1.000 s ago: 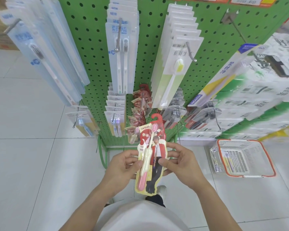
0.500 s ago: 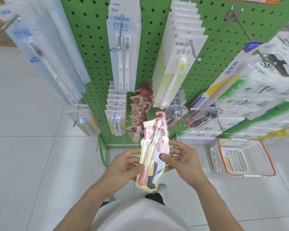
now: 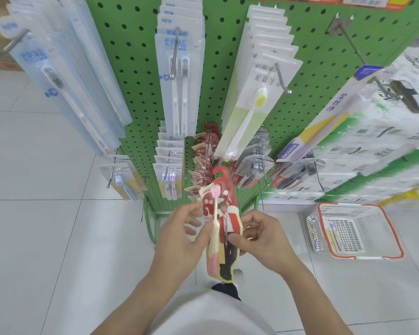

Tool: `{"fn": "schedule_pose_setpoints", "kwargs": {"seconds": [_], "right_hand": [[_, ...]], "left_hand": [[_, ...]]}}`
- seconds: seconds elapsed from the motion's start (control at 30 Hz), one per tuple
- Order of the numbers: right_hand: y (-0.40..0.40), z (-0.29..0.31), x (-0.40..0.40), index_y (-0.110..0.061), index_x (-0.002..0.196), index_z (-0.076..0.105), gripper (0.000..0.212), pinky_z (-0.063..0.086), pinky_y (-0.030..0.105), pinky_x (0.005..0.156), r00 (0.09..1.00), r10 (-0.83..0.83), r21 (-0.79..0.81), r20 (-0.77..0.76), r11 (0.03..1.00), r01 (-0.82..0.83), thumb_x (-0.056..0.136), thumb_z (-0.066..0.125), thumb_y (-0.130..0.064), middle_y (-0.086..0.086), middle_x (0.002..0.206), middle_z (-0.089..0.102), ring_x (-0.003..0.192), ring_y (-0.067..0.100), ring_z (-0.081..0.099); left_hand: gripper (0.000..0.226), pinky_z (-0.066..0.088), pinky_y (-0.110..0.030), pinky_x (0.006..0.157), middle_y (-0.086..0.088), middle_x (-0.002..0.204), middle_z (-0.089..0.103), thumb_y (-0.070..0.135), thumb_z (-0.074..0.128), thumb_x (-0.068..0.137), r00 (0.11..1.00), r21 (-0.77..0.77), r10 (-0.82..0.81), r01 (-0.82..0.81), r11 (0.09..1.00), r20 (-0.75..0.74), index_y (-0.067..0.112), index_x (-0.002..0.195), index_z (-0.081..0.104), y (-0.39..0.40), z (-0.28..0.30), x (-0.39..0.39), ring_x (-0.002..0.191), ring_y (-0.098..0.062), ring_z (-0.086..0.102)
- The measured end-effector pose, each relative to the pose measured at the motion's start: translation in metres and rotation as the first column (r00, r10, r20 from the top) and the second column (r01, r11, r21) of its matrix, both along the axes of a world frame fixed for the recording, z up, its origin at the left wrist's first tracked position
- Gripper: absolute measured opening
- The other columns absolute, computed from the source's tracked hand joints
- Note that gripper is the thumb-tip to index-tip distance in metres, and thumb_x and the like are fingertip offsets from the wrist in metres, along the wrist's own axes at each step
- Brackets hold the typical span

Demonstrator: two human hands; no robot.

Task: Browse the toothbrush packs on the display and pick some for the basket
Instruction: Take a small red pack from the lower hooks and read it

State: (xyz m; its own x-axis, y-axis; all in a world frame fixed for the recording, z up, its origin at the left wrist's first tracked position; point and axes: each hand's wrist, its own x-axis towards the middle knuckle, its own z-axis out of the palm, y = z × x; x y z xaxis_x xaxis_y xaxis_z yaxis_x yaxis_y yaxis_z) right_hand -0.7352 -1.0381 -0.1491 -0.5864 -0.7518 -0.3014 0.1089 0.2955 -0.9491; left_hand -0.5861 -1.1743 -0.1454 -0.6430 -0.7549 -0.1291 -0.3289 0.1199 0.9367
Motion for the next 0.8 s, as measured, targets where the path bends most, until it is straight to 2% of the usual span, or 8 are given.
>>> {"fn": "schedule_pose_setpoints", "kwargs": {"seconds": [0.13, 0.3, 0.37, 0.43, 0.53, 0.63, 0.73, 0.8], "right_hand": [[-0.003, 0.002, 0.011, -0.029, 0.075, 0.071, 0.031, 0.053, 0.027, 0.064, 0.986, 0.153, 0.039, -0.060, 0.988, -0.151, 0.077, 0.085, -0.001, 0.007, 0.083, 0.076, 0.077, 0.016, 0.071], [-0.004, 0.009, 0.013, -0.024, 0.080, 0.073, 0.021, 0.057, 0.032, 0.076, 0.974, 0.211, 0.004, -0.082, 0.977, -0.211, 0.076, 0.088, -0.010, 0.004, 0.090, 0.077, 0.088, 0.015, 0.072], [-0.004, 0.011, 0.011, -0.019, 0.092, 0.077, 0.019, 0.058, 0.038, 0.087, 0.969, 0.230, -0.035, -0.092, 0.971, -0.234, 0.077, 0.088, -0.025, 0.001, 0.104, 0.076, 0.101, 0.018, 0.072], [-0.007, 0.012, 0.010, -0.018, 0.112, 0.074, 0.037, 0.055, 0.036, 0.095, 0.979, 0.183, -0.067, -0.094, 0.980, -0.190, 0.082, 0.080, -0.039, -0.002, 0.120, 0.072, 0.117, 0.018, 0.066], [-0.013, 0.014, 0.008, -0.025, 0.140, 0.057, 0.054, 0.051, 0.037, 0.102, 0.984, 0.149, -0.112, -0.097, 0.981, -0.160, 0.090, 0.074, -0.036, -0.009, 0.139, 0.062, 0.131, 0.016, 0.058], [-0.018, 0.013, 0.007, -0.025, 0.139, 0.058, 0.052, 0.055, 0.040, 0.097, 0.985, 0.143, -0.144, -0.097, 0.977, -0.156, 0.090, 0.076, -0.018, -0.006, 0.132, 0.066, 0.118, 0.022, 0.066], [-0.023, 0.008, 0.007, -0.029, 0.116, 0.070, 0.037, 0.058, 0.051, 0.081, 0.993, -0.050, -0.153, -0.111, 0.988, 0.033, 0.085, 0.081, -0.010, 0.000, 0.101, 0.073, 0.088, 0.027, 0.073], [-0.023, 0.005, 0.005, -0.025, 0.103, 0.072, 0.028, 0.057, 0.058, 0.077, 0.982, -0.163, -0.150, -0.093, 0.978, 0.148, 0.084, 0.080, -0.006, -0.008, 0.082, 0.069, 0.075, 0.025, 0.071]], "left_hand": [[0.026, 0.048, -0.011, 0.065, 0.024, 0.087, 0.068, 0.022, 0.080, 0.084, 0.991, 0.052, 0.119, -0.116, 0.992, -0.066, 0.035, 0.099, 0.063, -0.003, 0.009, -0.010, 0.075, -0.003, 0.064], [0.016, 0.051, -0.015, 0.068, 0.019, 0.083, 0.071, 0.021, 0.079, 0.085, 0.971, 0.083, 0.212, -0.204, 0.976, -0.110, 0.030, 0.094, 0.068, -0.004, 0.009, -0.009, 0.074, -0.006, 0.067], [0.016, 0.056, -0.023, 0.074, 0.016, 0.085, 0.072, 0.018, 0.076, 0.088, 0.978, 0.112, 0.167, -0.153, 0.982, -0.128, 0.029, 0.097, 0.069, -0.005, 0.008, -0.009, 0.077, -0.007, 0.069], [0.019, 0.058, -0.032, 0.080, 0.010, 0.089, 0.075, 0.013, 0.074, 0.090, 0.985, 0.151, 0.076, -0.052, 0.987, -0.153, 0.028, 0.100, 0.071, -0.006, 0.005, -0.008, 0.084, -0.012, 0.071], [0.023, 0.058, -0.037, 0.080, 0.002, 0.092, 0.077, 0.004, 0.072, 0.088, 0.976, 0.244, -0.018, 0.072, 0.967, -0.216, 0.021, 0.104, 0.071, -0.004, 0.004, -0.009, 0.081, -0.016, 0.072], [0.028, 0.058, -0.030, 0.072, -0.005, 0.094, 0.077, 0.006, 0.074, 0.084, 0.967, 0.329, 0.018, 0.069, 0.942, -0.254, 0.014, 0.110, 0.069, -0.002, 0.007, -0.009, 0.078, -0.022, 0.074], [0.024, 0.058, -0.026, 0.066, 0.000, 0.098, 0.074, 0.007, 0.071, 0.089, 0.977, 0.276, 0.130, -0.079, 0.958, -0.171, 0.020, 0.109, 0.069, -0.002, 0.008, -0.008, 0.077, -0.019, 0.075], [0.014, 0.060, -0.030, 0.070, 0.001, 0.097, 0.077, 0.018, 0.060, 0.098, 0.970, 0.263, 0.133, -0.077, 0.962, -0.201, 0.020, 0.106, 0.071, 0.000, 0.012, -0.007, 0.082, -0.018, 0.075]]}}
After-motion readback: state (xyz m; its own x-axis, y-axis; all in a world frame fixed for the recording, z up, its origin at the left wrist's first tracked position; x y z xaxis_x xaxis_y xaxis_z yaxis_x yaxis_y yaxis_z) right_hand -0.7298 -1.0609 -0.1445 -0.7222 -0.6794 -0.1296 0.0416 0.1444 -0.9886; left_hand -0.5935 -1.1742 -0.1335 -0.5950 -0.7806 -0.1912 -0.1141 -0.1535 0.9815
